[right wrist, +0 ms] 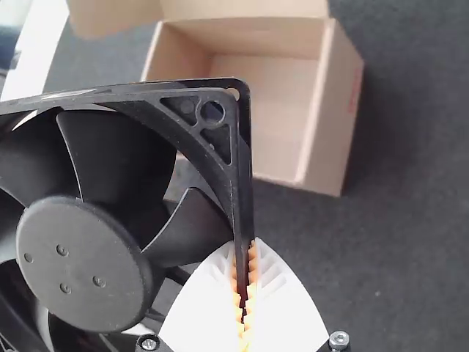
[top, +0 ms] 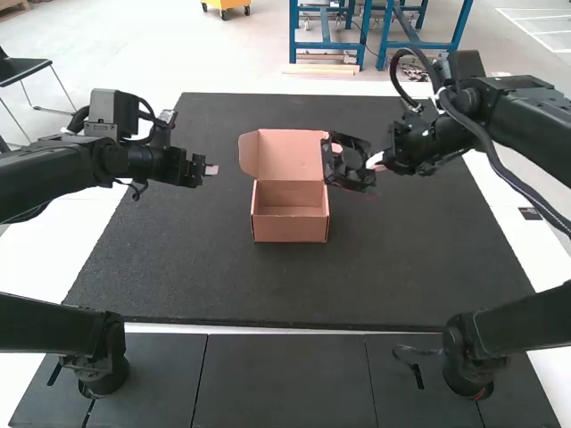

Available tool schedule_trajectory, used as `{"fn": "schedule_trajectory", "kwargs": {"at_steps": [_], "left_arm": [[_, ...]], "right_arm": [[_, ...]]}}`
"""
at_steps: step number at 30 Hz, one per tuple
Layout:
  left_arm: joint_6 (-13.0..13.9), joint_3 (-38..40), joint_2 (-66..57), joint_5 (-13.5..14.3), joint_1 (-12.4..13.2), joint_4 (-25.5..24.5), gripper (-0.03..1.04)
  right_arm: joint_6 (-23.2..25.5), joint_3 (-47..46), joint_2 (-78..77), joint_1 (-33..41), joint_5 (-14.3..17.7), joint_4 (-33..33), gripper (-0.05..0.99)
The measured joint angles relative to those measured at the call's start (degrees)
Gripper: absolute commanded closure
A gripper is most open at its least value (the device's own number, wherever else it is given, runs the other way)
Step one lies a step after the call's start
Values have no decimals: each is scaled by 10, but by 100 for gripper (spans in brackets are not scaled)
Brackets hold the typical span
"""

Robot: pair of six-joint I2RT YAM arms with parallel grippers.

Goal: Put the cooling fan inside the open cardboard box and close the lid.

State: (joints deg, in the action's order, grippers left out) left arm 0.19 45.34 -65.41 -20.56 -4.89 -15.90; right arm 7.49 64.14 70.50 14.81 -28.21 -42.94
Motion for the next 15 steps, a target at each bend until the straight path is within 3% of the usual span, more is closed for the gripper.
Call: {"fn": "schedule_trajectory", "kwargs": {"at_steps": [15], "left_arm": [[-4,-12,25,0,0,4,4]], "right_arm": [[12,0,105,86,-1,23,96]]}}
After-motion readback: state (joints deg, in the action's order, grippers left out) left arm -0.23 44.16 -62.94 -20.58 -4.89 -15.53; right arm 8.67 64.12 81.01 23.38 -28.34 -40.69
